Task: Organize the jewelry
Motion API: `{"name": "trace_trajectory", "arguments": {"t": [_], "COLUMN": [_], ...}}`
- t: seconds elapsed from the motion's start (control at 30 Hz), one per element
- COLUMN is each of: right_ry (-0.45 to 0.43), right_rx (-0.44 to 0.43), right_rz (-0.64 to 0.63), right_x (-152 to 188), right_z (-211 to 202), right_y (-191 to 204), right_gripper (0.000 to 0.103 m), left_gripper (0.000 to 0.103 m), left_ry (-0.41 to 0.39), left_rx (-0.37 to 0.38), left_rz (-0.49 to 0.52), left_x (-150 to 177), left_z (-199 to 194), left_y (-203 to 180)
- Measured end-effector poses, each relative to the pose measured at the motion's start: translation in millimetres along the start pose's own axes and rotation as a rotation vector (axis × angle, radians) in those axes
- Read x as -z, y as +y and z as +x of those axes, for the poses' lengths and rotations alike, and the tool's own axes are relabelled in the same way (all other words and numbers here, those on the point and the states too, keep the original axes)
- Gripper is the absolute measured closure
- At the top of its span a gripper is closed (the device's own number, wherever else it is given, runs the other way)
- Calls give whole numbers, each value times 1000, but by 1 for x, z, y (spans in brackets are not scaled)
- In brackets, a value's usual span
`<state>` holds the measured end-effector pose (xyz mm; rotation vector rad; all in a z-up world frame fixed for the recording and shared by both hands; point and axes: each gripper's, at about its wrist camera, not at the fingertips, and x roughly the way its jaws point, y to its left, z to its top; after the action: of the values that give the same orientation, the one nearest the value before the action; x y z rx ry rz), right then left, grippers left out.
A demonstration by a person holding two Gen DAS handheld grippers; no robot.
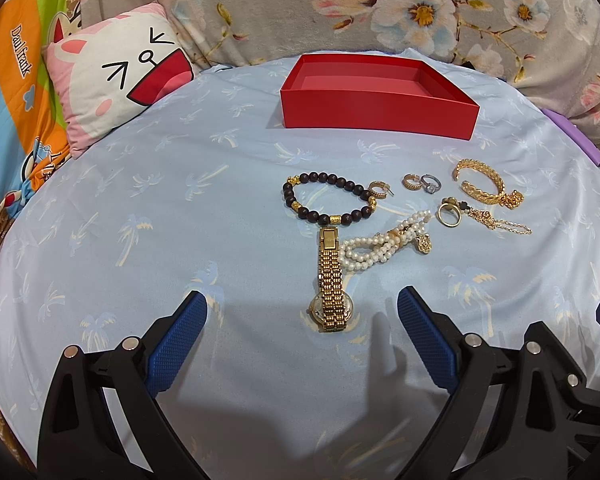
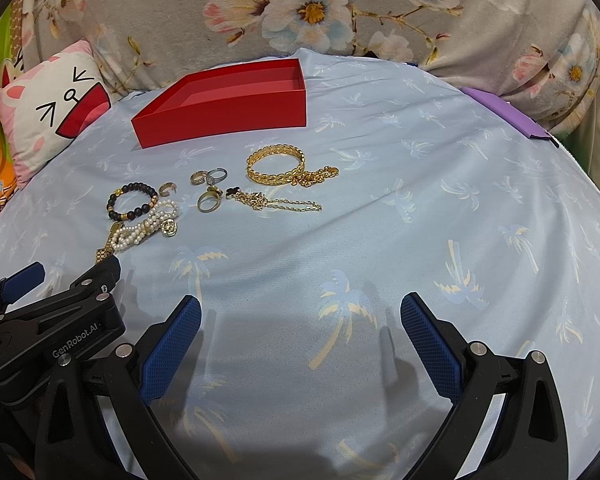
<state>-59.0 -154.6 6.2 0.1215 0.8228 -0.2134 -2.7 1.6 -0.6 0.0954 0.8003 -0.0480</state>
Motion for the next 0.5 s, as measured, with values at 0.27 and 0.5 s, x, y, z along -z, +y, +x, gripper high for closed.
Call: {"name": "trace_trajectory", "arguments": {"t": [0.27,0.5], "right_ry": [1,1], "right_rx": [0,0], "right_rz": [0,0], "right_x": [0,0], "right_z": [0,0], "right_y": [0,0], "right_gripper": [5,5], "left_gripper": [10,10], "left_ry": [0,0], "left_rx": [0,-1], "left_rz": [0,0], "left_x": [0,-1], "left_z": [1,1], "left_y": [0,-1]}}
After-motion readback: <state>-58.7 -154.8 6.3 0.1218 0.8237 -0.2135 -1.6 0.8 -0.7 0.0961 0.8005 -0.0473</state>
